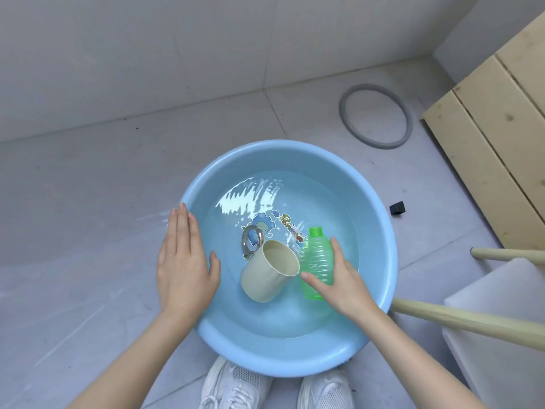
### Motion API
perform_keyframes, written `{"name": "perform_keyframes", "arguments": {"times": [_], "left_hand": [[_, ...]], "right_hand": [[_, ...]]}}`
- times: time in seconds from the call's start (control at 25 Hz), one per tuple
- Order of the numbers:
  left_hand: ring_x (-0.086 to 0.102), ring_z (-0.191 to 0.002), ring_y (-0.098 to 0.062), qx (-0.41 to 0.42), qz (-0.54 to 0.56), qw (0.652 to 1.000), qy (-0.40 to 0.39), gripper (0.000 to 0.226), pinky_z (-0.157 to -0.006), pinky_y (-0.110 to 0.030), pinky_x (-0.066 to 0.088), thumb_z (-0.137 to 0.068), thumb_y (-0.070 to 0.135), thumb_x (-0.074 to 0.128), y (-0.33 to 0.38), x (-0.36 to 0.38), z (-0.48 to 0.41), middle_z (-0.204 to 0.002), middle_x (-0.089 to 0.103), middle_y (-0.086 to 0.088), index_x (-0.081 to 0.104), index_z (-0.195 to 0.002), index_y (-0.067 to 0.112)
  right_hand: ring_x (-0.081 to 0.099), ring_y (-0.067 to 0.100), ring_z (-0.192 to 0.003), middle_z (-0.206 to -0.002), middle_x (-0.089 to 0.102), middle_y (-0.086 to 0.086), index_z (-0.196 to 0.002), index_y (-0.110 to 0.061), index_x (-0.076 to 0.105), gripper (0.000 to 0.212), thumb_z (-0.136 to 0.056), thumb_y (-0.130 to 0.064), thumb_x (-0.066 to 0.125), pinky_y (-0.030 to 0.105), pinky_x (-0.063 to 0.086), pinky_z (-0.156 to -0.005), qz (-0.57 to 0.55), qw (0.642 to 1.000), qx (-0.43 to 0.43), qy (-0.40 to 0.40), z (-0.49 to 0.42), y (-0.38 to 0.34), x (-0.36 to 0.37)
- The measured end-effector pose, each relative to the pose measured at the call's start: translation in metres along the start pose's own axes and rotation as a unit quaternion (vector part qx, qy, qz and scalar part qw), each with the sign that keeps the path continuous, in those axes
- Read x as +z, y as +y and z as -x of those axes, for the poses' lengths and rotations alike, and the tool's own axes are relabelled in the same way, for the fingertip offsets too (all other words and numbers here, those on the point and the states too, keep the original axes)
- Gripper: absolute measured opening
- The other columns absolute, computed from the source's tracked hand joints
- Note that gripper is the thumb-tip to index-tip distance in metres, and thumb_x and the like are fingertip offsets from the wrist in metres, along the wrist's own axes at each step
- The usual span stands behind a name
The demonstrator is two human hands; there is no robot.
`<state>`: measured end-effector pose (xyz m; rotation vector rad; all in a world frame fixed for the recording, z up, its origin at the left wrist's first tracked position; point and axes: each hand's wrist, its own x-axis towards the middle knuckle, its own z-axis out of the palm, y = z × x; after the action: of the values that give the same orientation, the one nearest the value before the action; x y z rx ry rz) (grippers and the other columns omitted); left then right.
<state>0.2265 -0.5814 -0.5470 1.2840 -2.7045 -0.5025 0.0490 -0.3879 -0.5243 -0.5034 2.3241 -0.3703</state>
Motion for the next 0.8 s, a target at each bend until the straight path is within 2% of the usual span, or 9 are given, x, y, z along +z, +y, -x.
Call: {"name": "perform_keyframes", "arguments": {"times": [0.12, 0.32, 0.8], "left_hand": [[0.017, -0.145, -0.03, -0.015, -0.001, 1.0, 0.003, 0.079, -0.097, -0.05, 0.042, -0.077, 0.013, 0.067, 0.002, 0.0, 0.0, -0.157, 0.017, -0.018, 0.028, -0.144, -0.008], [0.019, -0.144, -0.034, -0.028, -0.008, 1.0, 0.01, 0.082, -0.098, -0.05, 0.042, -0.076, 0.012, 0.067, 0.002, 0.002, 0.0, -0.156, 0.018, -0.022, 0.026, -0.144, -0.009], [0.027, -0.139, -0.037, -0.024, -0.024, 0.999, 0.008, 0.086, -0.095, -0.05, 0.045, -0.07, 0.01, 0.072, 0.003, 0.001, -0.001, -0.153, 0.023, -0.023, 0.03, -0.142, -0.011]], "right_hand": [[0.047, 0.031, -0.125, -0.138, 0.044, 0.01, -0.151, -0.033, -0.01, 0.102, -0.08, -0.068, 0.055, 0.042, 0.043, -0.096, 0.055, 0.998, 0.011, -0.002, -0.009, -0.004, 0.007], [0.049, 0.031, -0.123, -0.135, 0.047, 0.012, -0.15, -0.033, -0.011, 0.104, -0.078, -0.072, 0.053, 0.041, 0.044, -0.091, 0.102, 0.994, 0.029, -0.008, -0.023, -0.01, 0.011], [0.052, 0.032, -0.12, -0.131, 0.05, 0.013, -0.151, -0.03, -0.008, 0.104, -0.078, -0.072, 0.053, 0.039, 0.046, -0.089, 0.105, 0.994, 0.04, 0.014, -0.028, -0.015, 0.023]]}}
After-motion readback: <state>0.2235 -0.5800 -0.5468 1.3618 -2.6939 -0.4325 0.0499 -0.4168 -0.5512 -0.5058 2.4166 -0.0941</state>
